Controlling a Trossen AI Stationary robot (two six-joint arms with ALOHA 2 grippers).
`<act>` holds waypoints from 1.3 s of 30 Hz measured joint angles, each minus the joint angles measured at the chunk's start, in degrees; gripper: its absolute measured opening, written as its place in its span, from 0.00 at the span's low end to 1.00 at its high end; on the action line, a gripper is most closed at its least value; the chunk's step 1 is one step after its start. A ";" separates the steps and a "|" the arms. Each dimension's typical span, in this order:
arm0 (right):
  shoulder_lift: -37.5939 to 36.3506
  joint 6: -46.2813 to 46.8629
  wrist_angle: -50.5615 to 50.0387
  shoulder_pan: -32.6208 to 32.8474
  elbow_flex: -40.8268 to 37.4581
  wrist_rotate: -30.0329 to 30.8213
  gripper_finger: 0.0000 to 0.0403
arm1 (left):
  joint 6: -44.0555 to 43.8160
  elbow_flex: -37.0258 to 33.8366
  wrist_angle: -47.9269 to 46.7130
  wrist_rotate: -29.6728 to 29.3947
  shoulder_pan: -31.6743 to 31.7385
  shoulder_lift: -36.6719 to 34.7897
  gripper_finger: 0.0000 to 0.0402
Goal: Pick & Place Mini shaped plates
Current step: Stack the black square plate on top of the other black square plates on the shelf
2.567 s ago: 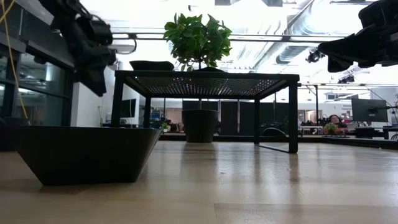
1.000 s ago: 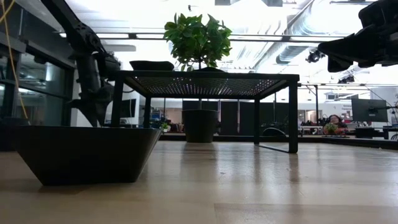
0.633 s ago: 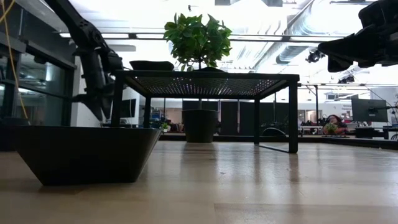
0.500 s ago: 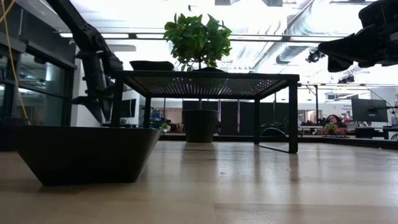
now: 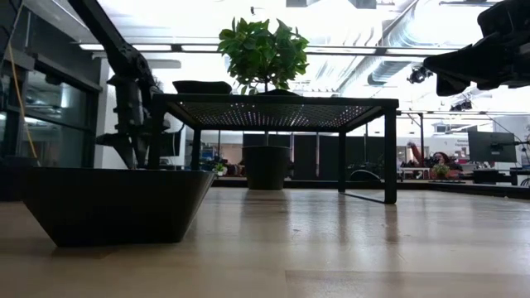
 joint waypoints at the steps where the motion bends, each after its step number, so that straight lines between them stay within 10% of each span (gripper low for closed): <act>1: 0.00 0.00 0.00 0.00 0.00 0.02 0.01 | -0.05 0.01 -0.15 -0.37 0.04 0.09 0.35; 39: 0.00 -0.02 0.00 0.00 0.00 0.00 0.01 | -7.61 1.86 -1.56 -5.62 -1.49 5.34 0.35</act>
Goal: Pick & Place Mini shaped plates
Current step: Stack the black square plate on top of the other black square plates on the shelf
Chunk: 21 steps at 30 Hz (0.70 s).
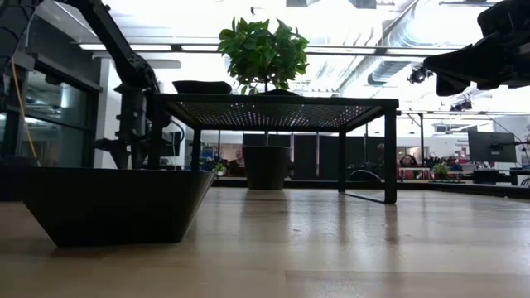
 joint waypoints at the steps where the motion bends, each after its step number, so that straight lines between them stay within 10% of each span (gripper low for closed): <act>1: 0.00 -0.01 0.00 0.02 0.00 0.00 0.01 | -0.31 0.44 -0.35 -0.24 -0.09 0.51 0.35; 21: 0.00 0.00 -0.04 0.02 0.00 -0.01 0.01 | 0.12 3.61 -3.38 0.53 -0.05 4.64 0.35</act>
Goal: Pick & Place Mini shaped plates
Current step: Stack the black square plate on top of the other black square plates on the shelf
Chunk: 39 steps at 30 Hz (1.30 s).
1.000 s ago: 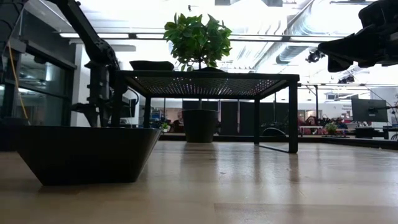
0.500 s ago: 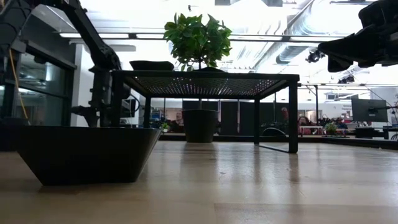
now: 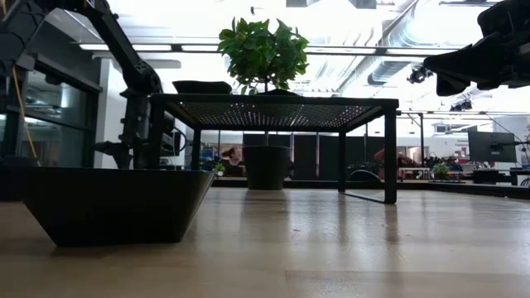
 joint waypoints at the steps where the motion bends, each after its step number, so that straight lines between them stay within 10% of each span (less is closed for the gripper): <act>1: 0.00 -0.01 0.02 -0.01 0.00 0.01 0.01 | 0.01 0.38 -0.37 0.00 0.00 0.49 0.35; 39: 0.00 -0.01 0.00 -0.02 0.00 0.01 0.01 | 0.18 1.25 -0.80 -1.79 -0.52 2.13 0.10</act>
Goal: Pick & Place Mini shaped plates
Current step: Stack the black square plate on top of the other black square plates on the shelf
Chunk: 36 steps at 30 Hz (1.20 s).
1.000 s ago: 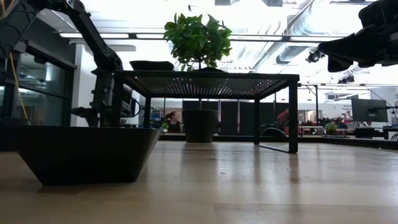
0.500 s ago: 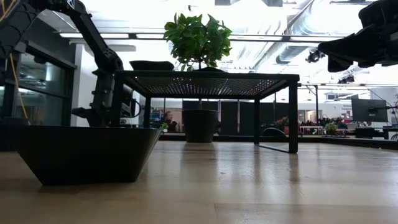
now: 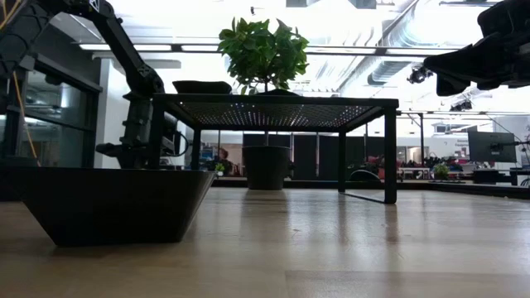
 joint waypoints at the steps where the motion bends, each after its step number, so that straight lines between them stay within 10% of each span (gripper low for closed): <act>1: 0.00 0.00 0.00 0.02 0.00 -0.02 0.01 | 0.18 0.00 0.01 0.00 0.00 0.00 0.08; 36: 0.00 0.00 0.00 0.01 0.00 0.00 0.01 | 5.40 0.02 -0.22 3.04 0.15 -17.81 0.00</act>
